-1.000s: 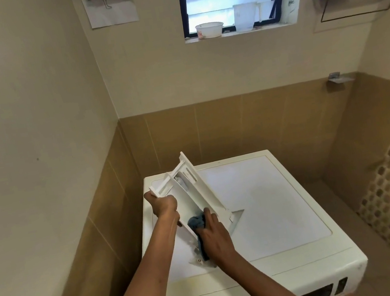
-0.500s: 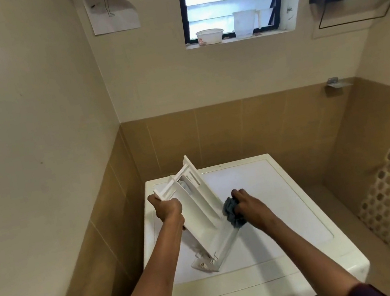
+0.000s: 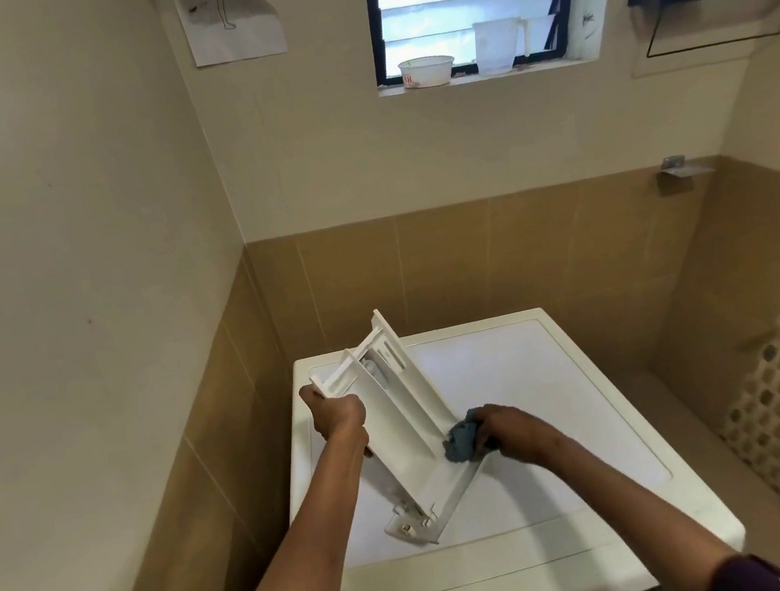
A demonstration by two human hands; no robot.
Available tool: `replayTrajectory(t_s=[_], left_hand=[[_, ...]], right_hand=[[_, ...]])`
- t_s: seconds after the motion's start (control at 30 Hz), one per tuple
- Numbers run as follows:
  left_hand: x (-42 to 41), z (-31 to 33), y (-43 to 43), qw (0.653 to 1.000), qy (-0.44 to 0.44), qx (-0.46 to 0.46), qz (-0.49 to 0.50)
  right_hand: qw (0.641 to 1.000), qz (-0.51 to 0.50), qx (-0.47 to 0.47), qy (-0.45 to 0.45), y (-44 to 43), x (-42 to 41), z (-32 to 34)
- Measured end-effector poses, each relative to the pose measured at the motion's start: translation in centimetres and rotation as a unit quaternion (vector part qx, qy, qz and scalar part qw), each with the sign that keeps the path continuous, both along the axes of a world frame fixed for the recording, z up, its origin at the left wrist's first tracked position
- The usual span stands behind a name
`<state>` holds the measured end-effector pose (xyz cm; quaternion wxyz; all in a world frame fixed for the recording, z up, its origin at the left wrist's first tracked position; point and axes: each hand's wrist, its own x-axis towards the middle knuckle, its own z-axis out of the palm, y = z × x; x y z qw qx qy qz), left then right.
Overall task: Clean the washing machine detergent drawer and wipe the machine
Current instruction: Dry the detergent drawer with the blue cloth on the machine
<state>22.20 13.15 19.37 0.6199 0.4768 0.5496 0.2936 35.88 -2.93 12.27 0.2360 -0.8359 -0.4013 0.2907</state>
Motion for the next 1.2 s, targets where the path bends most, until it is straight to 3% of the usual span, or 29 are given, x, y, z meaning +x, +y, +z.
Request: replayTrajectory(t_s=[0.17,0.27,0.37,0.43,0.5,0.57,0.73,1.0,1.2], left_hand=[[-0.9,-0.1,-0.3,0.998,-0.046,-0.021,0.035],[-1.6,-0.7,0.4,0.997,-0.050,-0.023,0.060],[-2.7,-1.5,1.1,0.993,-0.063,-0.045,0.087],[-3.2,-1.5,1.2,0.990,-0.083,-0.058,0.101],[-3.1,-2.4,2.0,0.984,-0.099,-0.094,0.118],[-2.9,-4.3,3.0,0.982,-0.057,-0.146,0.108],[-3.0,-5.8,0.5,0.963,-0.078,-0.258,0.004],[-4.7,-9.5,-1.6,0.901,-0.156,-0.403,0.035],[-4.3,-11.5,-0.8,0.942,-0.106,-0.315,0.040]], right_hand=[[0.997,-0.041,0.003,-0.060,2.2,1.1,-0.1],[0.985,-0.135,0.029,-0.105,1.9,2.0,0.2],[0.940,-0.301,0.127,-0.102,-0.2,3.6,0.9],[0.916,-0.318,0.231,-0.075,-1.3,3.9,1.2],[0.878,-0.318,0.358,0.008,-1.9,2.8,2.0],[0.838,-0.322,0.432,0.086,-2.0,2.0,2.3],[0.883,-0.248,0.388,0.088,-1.3,-1.0,0.0],[0.935,-0.201,0.289,0.036,0.2,-2.6,-2.1],[0.954,-0.203,0.220,-0.026,1.7,-2.5,-1.9]])
